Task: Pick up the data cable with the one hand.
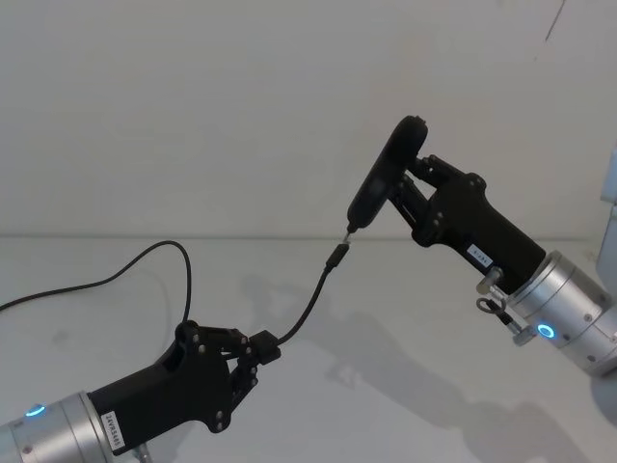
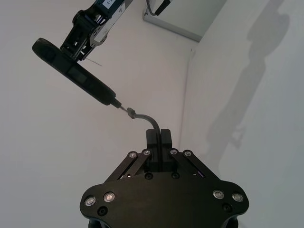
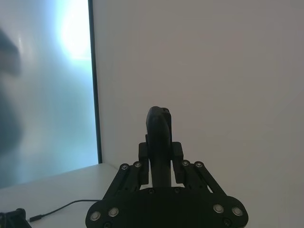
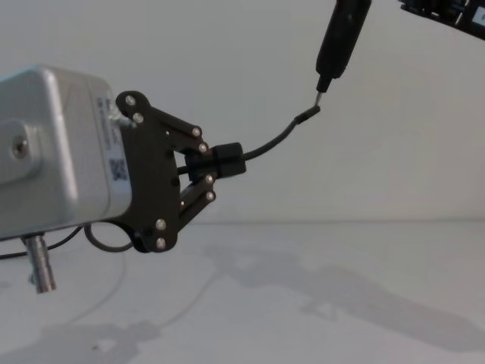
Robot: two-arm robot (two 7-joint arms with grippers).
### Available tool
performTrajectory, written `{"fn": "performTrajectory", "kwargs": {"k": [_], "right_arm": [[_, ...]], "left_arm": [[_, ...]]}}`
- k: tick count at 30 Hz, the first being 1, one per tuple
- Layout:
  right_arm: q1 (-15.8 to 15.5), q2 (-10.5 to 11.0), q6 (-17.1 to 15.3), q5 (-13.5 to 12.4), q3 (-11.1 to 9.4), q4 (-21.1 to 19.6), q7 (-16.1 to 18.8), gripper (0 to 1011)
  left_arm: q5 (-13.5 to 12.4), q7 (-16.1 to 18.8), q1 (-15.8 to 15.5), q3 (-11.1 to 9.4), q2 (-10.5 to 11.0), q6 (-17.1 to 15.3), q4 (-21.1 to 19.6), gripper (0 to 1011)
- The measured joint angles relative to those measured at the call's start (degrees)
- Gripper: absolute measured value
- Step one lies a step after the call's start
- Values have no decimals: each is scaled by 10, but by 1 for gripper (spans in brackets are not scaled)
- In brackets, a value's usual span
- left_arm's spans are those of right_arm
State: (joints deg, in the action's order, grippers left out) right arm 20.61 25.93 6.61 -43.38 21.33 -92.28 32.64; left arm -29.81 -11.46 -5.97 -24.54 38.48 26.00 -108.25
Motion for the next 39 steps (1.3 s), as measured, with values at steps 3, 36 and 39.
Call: {"fn": "performTrajectory", "kwargs": {"k": [3, 36, 39], "right_arm": [[-1, 0, 0, 2, -1, 0, 0, 284], [-5, 0, 2, 7, -4, 1, -1, 284], [-5, 0, 2, 7, -4, 1, -1, 284]], "left_arm": [[0, 0, 0, 0, 0, 0, 0, 48], [0, 0, 0, 0, 0, 0, 0, 48], [0, 0, 0, 0, 0, 0, 0, 48]]}}
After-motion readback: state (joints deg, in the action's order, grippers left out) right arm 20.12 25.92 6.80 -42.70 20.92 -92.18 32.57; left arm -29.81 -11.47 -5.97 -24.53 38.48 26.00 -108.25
